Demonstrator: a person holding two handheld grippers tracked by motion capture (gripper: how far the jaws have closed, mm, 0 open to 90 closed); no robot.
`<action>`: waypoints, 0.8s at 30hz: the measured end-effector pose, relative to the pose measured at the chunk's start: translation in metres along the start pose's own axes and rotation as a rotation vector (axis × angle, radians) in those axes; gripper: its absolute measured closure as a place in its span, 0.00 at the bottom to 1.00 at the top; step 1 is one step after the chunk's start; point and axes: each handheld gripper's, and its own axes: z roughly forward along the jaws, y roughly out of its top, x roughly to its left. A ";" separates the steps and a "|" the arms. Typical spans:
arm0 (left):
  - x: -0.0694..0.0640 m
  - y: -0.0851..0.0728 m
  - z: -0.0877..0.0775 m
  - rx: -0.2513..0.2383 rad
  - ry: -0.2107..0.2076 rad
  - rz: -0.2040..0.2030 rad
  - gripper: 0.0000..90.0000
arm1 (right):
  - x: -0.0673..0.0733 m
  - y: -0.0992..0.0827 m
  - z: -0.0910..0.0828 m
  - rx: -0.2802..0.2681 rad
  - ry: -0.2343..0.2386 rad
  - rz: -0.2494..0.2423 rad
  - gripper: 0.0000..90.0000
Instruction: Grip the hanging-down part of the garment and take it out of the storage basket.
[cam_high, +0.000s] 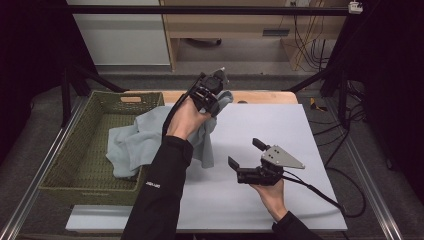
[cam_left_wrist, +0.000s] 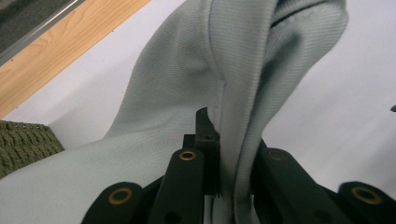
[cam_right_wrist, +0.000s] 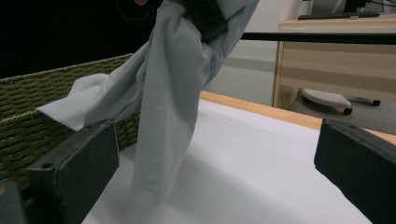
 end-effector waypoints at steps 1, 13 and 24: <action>0.000 0.000 0.000 0.001 0.003 0.000 0.92 | 0.001 0.001 0.002 0.007 0.005 -0.003 0.00; -0.001 0.002 0.003 0.008 0.003 -0.005 0.92 | 0.015 0.005 0.029 0.023 0.022 0.010 0.01; 0.000 0.001 0.001 0.004 0.006 -0.003 0.92 | 0.025 0.005 0.057 0.047 0.047 -0.015 0.02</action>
